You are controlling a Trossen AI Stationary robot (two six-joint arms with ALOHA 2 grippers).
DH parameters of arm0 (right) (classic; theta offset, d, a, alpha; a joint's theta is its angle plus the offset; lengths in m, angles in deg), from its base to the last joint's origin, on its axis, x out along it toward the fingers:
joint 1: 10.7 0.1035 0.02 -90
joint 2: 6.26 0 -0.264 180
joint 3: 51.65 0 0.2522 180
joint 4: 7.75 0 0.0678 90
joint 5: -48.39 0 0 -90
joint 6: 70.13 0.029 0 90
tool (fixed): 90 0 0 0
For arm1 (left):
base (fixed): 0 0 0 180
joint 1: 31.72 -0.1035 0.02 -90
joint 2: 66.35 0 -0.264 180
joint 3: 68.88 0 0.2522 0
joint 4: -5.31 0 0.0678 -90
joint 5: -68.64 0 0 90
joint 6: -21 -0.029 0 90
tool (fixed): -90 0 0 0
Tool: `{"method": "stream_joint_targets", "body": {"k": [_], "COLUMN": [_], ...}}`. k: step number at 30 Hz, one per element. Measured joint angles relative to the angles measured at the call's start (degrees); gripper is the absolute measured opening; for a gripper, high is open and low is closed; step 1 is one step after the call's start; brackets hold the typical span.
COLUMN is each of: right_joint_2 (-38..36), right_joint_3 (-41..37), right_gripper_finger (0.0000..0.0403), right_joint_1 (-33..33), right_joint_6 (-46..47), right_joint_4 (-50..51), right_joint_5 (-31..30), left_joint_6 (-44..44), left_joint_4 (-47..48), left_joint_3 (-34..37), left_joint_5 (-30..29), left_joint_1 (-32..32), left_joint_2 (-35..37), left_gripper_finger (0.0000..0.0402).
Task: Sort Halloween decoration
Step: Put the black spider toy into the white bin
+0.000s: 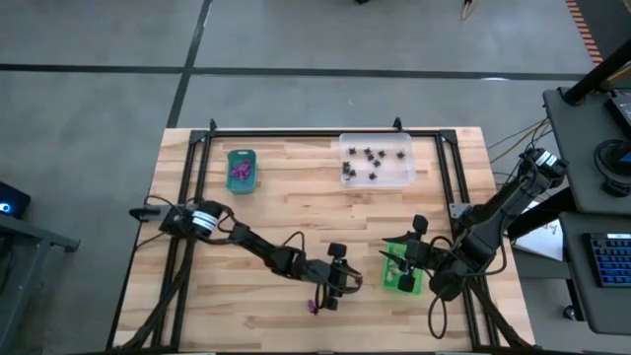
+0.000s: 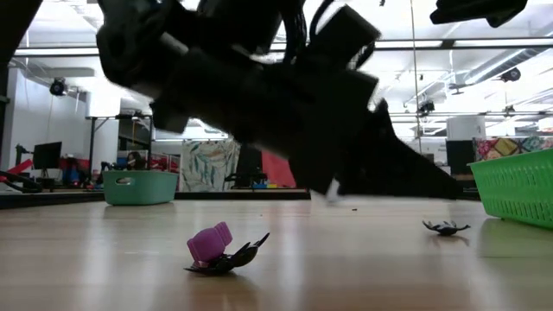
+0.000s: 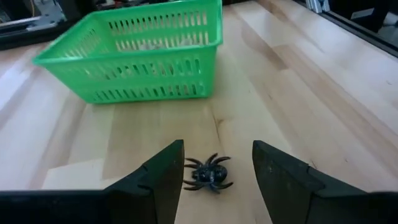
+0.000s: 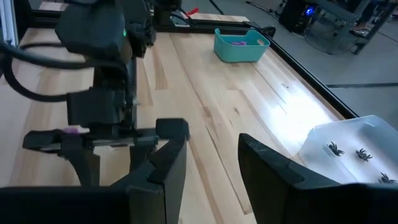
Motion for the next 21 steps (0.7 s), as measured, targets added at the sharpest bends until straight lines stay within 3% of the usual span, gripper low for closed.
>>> {"method": "stream_joint_targets", "body": {"k": [21], "right_joint_2": [0.0], "right_joint_3": [0.0], "right_gripper_finger": [0.0137], "right_joint_1": [0.0], "right_joint_6": [0.0], "right_joint_4": [-0.4], "right_joint_5": [0.0], "left_joint_6": [1.5], "left_joint_4": [-3.0], "left_joint_3": [-0.7], "left_joint_5": [-0.1], "left_joint_1": [-0.8], "left_joint_2": [-2.5], "left_gripper_finger": [0.0162]}}
